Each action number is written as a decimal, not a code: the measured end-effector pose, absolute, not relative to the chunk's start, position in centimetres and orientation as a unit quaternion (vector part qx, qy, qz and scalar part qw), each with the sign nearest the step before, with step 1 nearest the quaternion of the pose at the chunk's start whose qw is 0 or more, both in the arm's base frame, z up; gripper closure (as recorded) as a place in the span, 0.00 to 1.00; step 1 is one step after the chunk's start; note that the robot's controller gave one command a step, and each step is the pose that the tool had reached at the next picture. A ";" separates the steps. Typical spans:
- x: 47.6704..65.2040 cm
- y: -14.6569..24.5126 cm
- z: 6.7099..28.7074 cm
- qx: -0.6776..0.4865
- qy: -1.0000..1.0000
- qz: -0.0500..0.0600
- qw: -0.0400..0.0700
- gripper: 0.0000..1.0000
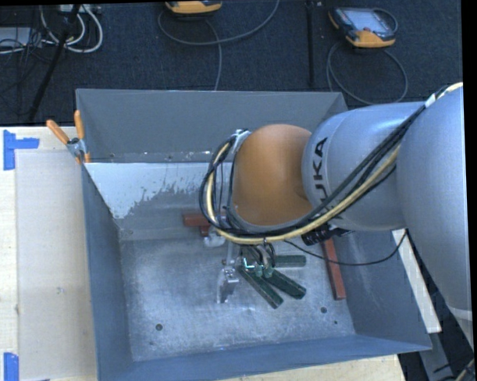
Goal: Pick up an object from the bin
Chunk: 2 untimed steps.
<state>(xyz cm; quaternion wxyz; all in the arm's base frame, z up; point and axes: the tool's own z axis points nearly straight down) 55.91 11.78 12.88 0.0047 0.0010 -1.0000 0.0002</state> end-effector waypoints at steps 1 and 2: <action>56.1 11.7 13.3 0.000 -1.000 0.000 0.001 0.00; 59.2 8.3 11.1 0.034 -0.999 -0.002 -0.002 0.00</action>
Offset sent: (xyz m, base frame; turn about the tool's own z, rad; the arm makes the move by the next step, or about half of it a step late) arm 0.0603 -0.0758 -0.0424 -0.1114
